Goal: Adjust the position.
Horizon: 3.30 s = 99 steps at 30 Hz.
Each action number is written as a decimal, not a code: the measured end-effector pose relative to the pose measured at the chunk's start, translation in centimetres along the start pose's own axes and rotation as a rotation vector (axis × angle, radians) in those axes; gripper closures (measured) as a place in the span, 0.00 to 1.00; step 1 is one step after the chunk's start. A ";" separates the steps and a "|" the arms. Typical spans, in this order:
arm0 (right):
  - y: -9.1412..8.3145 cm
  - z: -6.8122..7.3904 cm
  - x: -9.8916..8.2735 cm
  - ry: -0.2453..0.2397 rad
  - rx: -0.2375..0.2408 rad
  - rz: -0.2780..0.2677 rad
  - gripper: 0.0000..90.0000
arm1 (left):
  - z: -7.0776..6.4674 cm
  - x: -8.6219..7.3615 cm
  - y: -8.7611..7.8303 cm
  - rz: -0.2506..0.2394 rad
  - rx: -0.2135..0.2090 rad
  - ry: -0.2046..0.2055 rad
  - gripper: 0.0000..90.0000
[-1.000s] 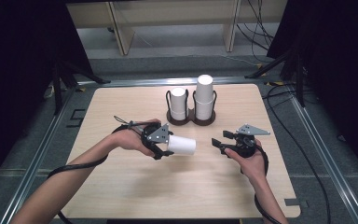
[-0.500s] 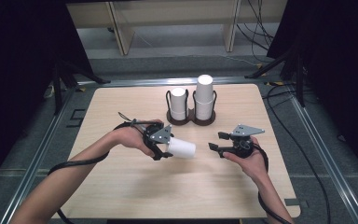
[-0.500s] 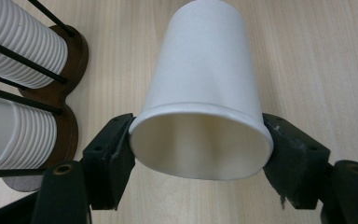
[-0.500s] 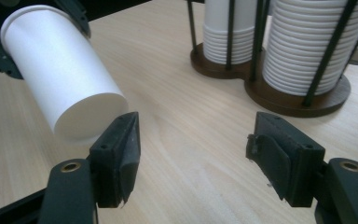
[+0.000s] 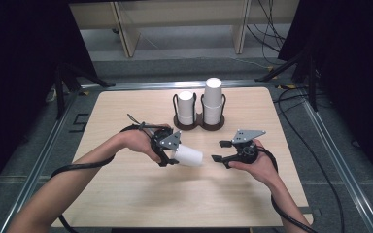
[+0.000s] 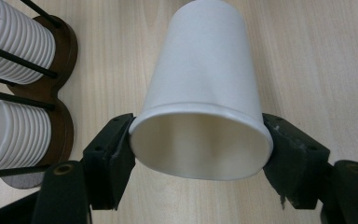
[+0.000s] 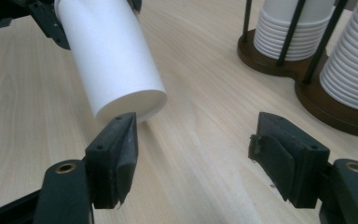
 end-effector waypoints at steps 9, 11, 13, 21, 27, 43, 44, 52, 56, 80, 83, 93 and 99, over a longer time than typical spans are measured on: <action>0.6 0.6 0.9 -0.011 0.029 0.035 0.35 | 0.1 0.7 -0.2 0.043 -0.008 0.019 0.33; 0.7 0.5 1.0 -0.034 0.032 0.031 0.35 | 0.2 0.8 -0.2 0.056 -0.011 0.014 0.33; 0.8 0.5 1.0 -0.040 0.032 0.035 0.35 | 0.3 0.8 -0.2 0.067 -0.014 0.018 0.33; 0.9 0.7 0.9 -0.035 0.047 0.036 0.35 | 0.3 1.1 -0.1 0.088 -0.025 0.022 0.34; 1.0 1.0 1.1 -0.029 0.050 0.038 0.36 | 0.6 1.4 -0.1 0.121 -0.036 0.038 0.34; 1.6 1.4 1.7 -0.070 0.070 0.041 0.36 | 1.0 2.7 0.1 0.231 -0.063 0.118 0.34; 1.7 1.4 1.8 -0.078 0.070 0.039 0.36 | 1.0 2.8 0.1 0.235 -0.067 0.118 0.34; 2.5 1.9 2.5 -0.084 0.090 0.047 0.36 | 1.2 3.0 0.4 0.266 -0.088 0.126 0.34; 2.9 2.1 2.7 -0.100 0.085 0.040 0.36 | 1.5 3.1 0.4 0.292 -0.093 0.143 0.34; 4.8 3.0 3.4 -0.117 0.113 0.069 0.36 | 2.0 4.1 0.7 0.370 -0.108 0.152 0.34; 5.4 3.3 3.5 -0.122 0.119 0.067 0.36 | 2.0 4.2 0.8 0.369 -0.111 0.149 0.34; 6.4 3.7 3.3 -0.124 0.134 0.077 0.36 | 1.9 4.3 0.9 0.371 -0.121 0.152 0.34; 6.8 3.8 3.1 -0.135 0.143 0.090 0.36 | 1.9 4.5 1.0 0.377 -0.125 0.157 0.34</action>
Point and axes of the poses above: each handheld gripper's, and its own axes: y roughly forward along the jaws, x roughly out of its top, z roughly to its left, the point moved 2 cm from there along y, roughly forward along the jaws, and after that the axes turned 7 degrees about -z, right-handed, at the moved point
